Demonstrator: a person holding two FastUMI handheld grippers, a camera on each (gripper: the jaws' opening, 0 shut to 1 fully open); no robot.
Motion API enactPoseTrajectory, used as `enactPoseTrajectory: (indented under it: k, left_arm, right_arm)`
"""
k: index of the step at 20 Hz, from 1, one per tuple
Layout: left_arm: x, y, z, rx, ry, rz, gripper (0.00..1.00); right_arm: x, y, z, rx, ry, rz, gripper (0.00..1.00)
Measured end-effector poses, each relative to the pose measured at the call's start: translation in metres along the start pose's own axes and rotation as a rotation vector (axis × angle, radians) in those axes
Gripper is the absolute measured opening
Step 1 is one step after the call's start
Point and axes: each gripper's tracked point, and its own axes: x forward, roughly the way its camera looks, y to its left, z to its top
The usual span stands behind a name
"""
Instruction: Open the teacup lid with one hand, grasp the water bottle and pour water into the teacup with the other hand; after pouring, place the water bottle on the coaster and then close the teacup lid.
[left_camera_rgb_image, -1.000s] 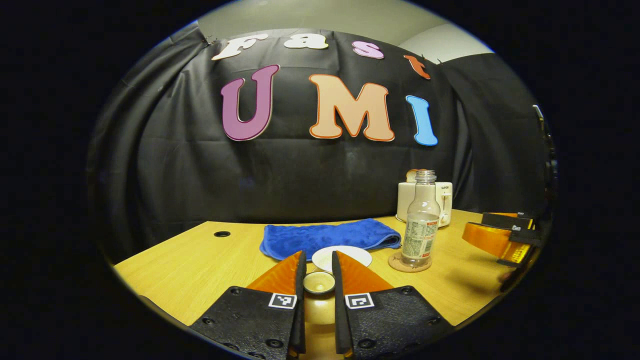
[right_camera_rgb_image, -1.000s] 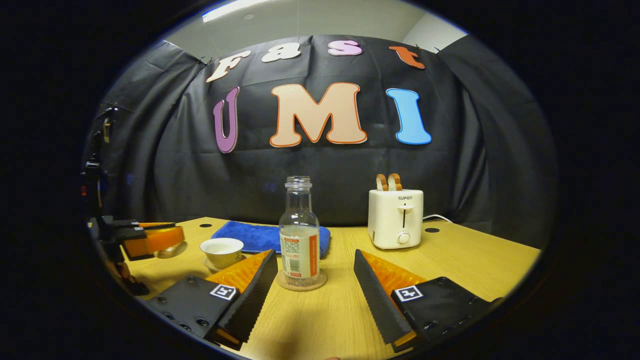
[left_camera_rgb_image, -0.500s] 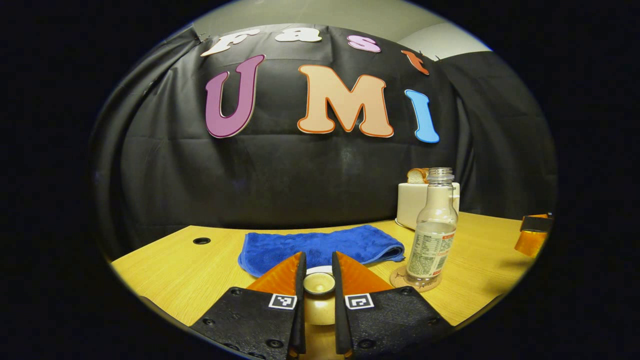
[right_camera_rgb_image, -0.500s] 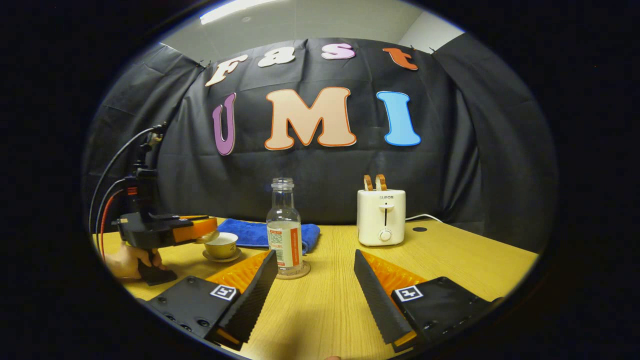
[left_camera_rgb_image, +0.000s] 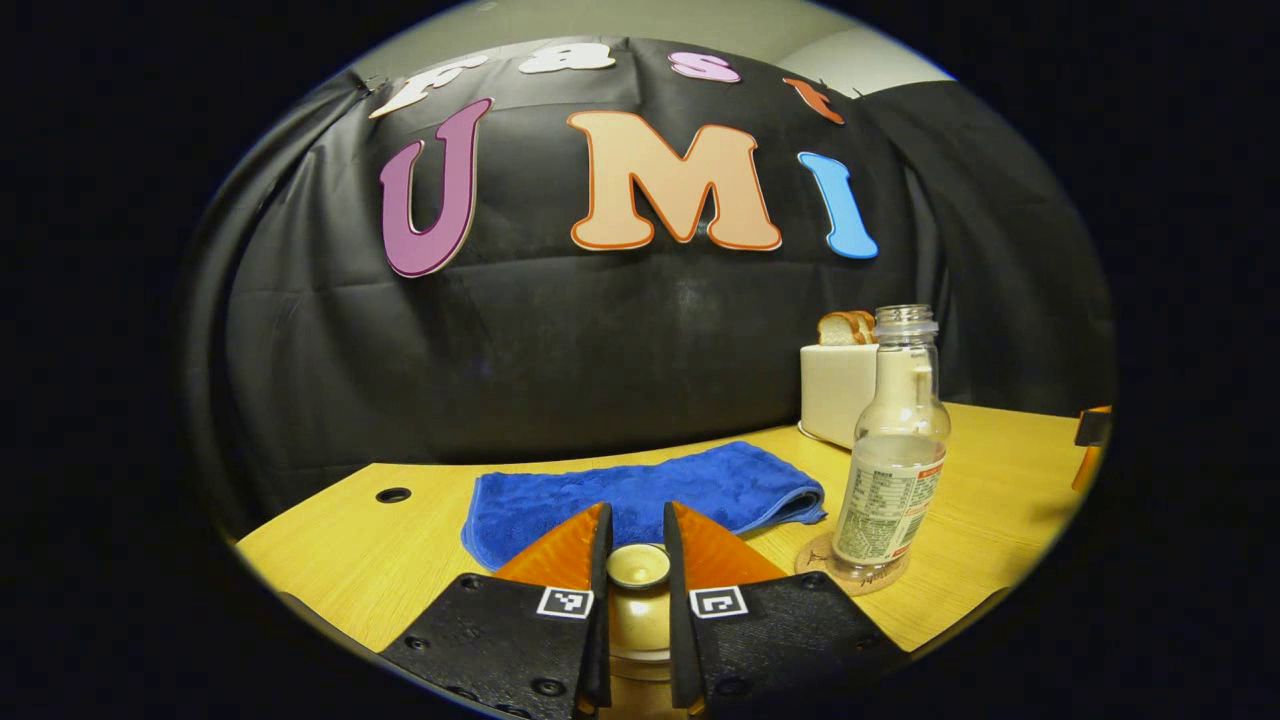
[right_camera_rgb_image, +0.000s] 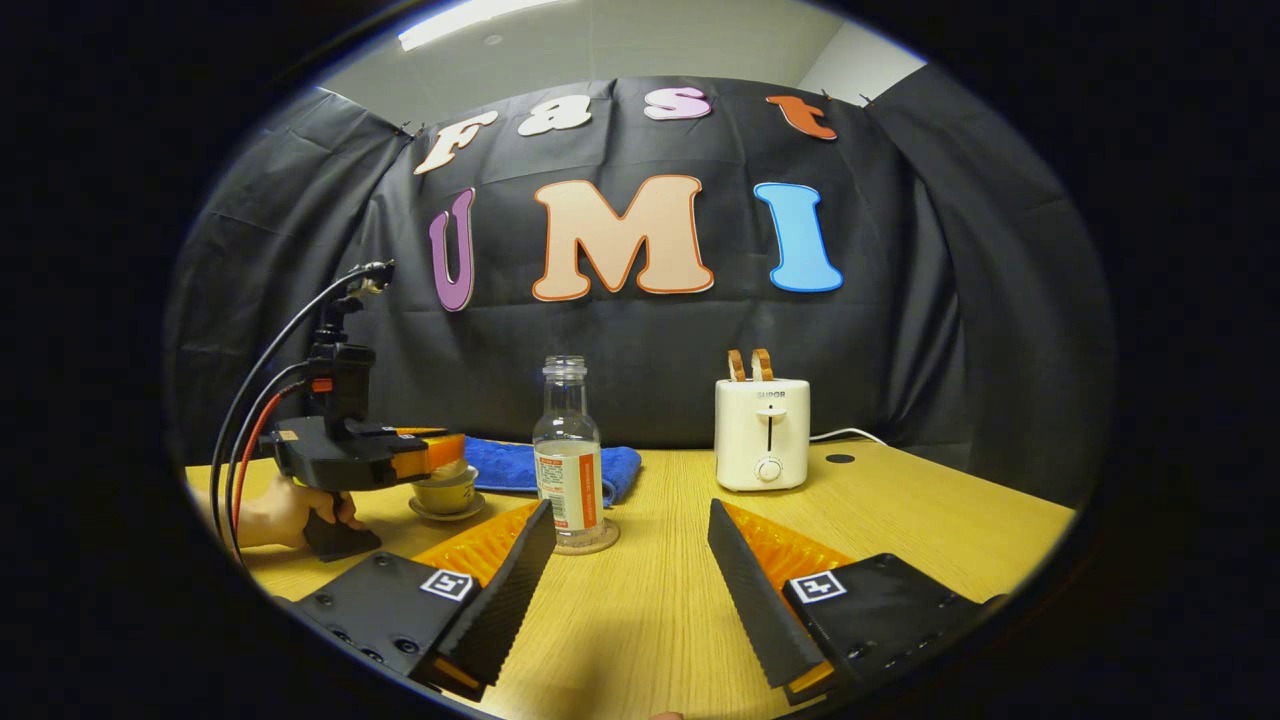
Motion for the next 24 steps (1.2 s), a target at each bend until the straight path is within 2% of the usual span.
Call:
enactPoseTrajectory:
  k: [1,2,5,6,7,8,10,13,14,17,18,23,24]
  left_arm:
    - [0.001,0.000,0.000,0.005,0.005,0.006,0.20]
    - [0.001,0.002,-0.002,0.008,0.012,0.018,0.20]
    - [0.002,0.003,-0.004,0.028,0.035,0.037,0.20]
    - [0.002,0.002,-0.007,0.035,0.046,0.034,0.20]
    - [0.002,0.000,-0.008,0.041,0.053,0.032,0.20]
    - [0.002,0.000,-0.009,0.048,0.064,0.030,0.20]
    - [0.002,-0.002,-0.012,0.062,0.083,0.025,0.20]
    - [0.004,-0.003,-0.014,0.085,0.107,0.024,0.20]
    - [0.003,-0.002,-0.015,0.089,0.111,0.026,0.20]
    - [0.003,-0.003,-0.014,0.081,0.104,0.023,0.24]
    - [0.003,-0.003,-0.014,0.080,0.103,0.022,0.23]
    - [0.003,-0.005,-0.015,0.083,0.112,0.011,0.28]
    - [0.004,-0.006,-0.014,0.081,0.106,0.002,0.29]
  right_arm:
    - [0.000,0.000,-0.001,0.000,0.000,0.000,0.93]
    - [0.000,0.000,0.000,0.000,0.000,0.000,0.98]
    - [-0.001,0.001,-0.001,0.001,0.001,0.005,0.98]
    - [-0.002,0.001,0.000,0.001,0.000,0.005,0.98]
    - [-0.002,0.000,-0.001,0.001,0.001,0.005,0.93]
    - [-0.002,0.000,0.000,0.001,0.001,0.005,0.98]
    - [-0.002,0.000,0.000,0.001,0.001,0.006,0.98]
    - [-0.003,0.000,0.000,0.001,0.001,0.006,0.98]
    - [-0.003,0.000,0.000,0.001,0.001,0.006,0.93]
    - [-0.003,-0.001,0.000,0.001,0.001,0.005,0.93]
    - [-0.003,-0.001,0.000,0.001,0.001,0.005,0.98]
    - [-0.003,-0.001,0.000,0.001,0.001,0.004,0.98]
    - [-0.003,0.000,0.001,0.001,0.001,0.004,0.93]
